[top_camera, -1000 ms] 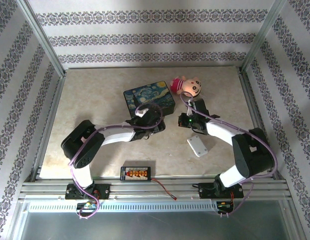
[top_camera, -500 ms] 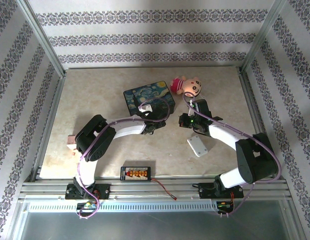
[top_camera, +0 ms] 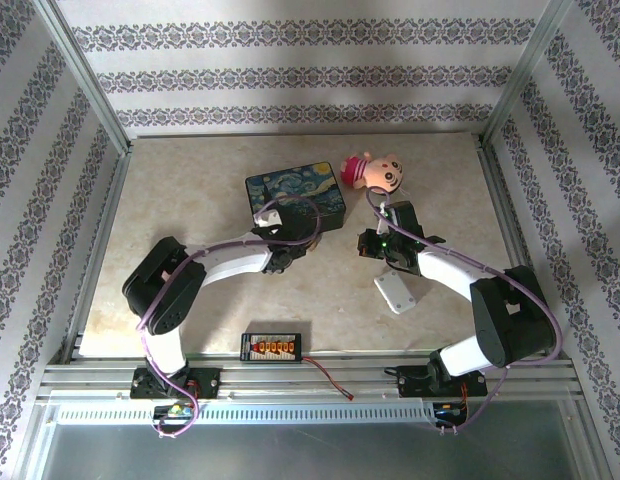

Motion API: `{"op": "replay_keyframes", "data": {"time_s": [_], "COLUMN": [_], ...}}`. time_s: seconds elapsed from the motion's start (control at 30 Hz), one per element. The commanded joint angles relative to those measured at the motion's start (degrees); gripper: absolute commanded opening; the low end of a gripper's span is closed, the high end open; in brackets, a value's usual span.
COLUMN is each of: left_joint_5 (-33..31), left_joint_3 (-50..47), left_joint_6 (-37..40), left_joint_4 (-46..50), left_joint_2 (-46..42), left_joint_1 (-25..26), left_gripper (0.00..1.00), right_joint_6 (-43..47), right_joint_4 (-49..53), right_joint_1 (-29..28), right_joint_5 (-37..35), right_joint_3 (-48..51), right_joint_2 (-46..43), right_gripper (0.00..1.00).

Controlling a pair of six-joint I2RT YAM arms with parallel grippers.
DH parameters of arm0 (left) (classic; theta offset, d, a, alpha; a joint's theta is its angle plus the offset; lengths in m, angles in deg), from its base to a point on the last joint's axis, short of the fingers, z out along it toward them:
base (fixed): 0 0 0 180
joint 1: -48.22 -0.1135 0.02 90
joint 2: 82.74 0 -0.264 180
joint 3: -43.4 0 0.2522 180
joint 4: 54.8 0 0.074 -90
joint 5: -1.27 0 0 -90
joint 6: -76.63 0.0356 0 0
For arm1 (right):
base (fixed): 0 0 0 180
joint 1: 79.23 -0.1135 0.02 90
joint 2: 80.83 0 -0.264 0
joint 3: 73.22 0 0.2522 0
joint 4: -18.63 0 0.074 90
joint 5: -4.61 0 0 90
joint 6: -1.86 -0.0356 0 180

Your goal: Unlock a padlock with a key

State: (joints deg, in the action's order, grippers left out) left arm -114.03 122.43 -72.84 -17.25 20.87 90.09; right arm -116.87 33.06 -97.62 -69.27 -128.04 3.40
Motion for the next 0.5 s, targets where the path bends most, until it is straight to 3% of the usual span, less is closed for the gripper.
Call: {"op": "replay_keyframes", "data": {"time_s": [0.0,0.13,0.47], "left_joint_5": [-0.06,4.4,2.81], "left_joint_3": [0.48,1.49,12.98], "left_joint_6": [3.42,3.7,2.67], "left_joint_4": [-0.72,-4.18,2.15], "left_joint_2": [-1.17,0.4,11.2], "left_joint_1": [-0.32,0.95,2.87], "left_gripper": [0.89,0.99,0.99], "right_joint_6": [-0.77,-0.94,-1.22], "right_joint_4": [-0.67,-0.78,-0.08], "right_joint_1": [-0.21,-0.24,-0.06], "right_joint_5": [0.84,0.6,-1.09], "right_joint_3": [0.19,0.5,1.73], "right_joint_2": [-1.47,-1.61,-5.1], "right_gripper": [0.0,0.0,0.0]}}
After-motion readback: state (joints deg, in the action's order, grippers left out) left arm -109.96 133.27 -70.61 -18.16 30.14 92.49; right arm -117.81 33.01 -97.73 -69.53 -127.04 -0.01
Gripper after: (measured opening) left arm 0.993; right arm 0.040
